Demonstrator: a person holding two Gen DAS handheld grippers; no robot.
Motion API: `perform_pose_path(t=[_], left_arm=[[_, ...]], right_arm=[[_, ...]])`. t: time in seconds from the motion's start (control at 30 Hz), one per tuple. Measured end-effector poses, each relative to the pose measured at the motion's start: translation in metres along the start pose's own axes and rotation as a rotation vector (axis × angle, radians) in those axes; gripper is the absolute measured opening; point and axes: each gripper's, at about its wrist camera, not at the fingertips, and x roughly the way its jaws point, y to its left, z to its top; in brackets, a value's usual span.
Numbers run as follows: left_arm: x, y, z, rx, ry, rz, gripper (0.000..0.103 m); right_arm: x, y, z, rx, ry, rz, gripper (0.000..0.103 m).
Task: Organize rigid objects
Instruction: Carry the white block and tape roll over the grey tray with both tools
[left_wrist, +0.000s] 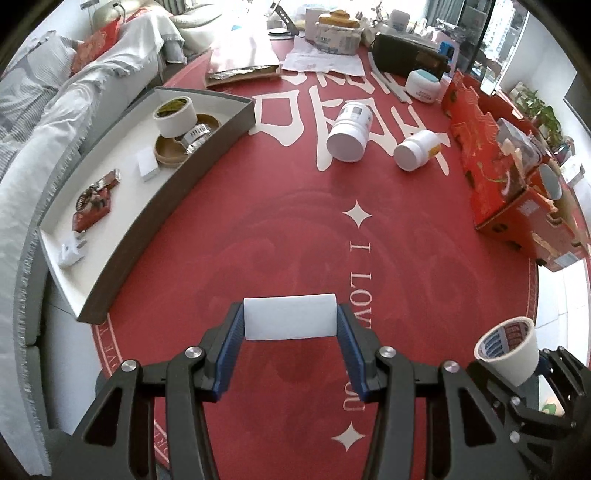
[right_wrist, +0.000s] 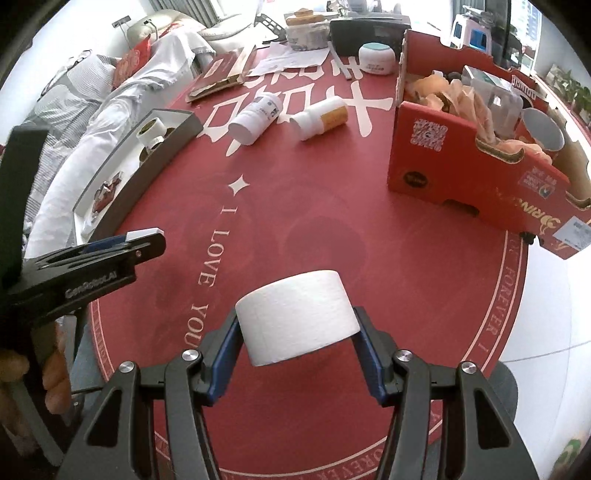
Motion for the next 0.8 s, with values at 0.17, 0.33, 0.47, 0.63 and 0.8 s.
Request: perform_pose_path(t=[0.17,0.33,0.47,0.63,0.8], left_arm=[[-0.009,0.007,-0.008,-0.005,-0.021,-0.002,0.053],[-0.014,0.019,-0.012,-0.037,-0.033,-0.012,0.053],[-0.018,0.027,-0.014,-0.055,-0.047,-0.021,0.053],[-0.022,0.037,-0.016,-0.082,-0.057,-0.037,0.053],[-0.025,0.048,-0.020,-0.106,-0.069,-0.043,0.053]], right_arm=[[0.002,0.008,-0.002,0.009,0.019,-0.008,0.059],[0.002,0.015,-0.008,0.014,0.033,-0.021,0.059],[0.001,0.024,-0.009,0.000,0.040,-0.035,0.059],[0.001,0.036,-0.008,-0.025,0.042,-0.050,0.059],[0.000,0.049,-0.008,-0.053,0.043,-0.057,0.059]])
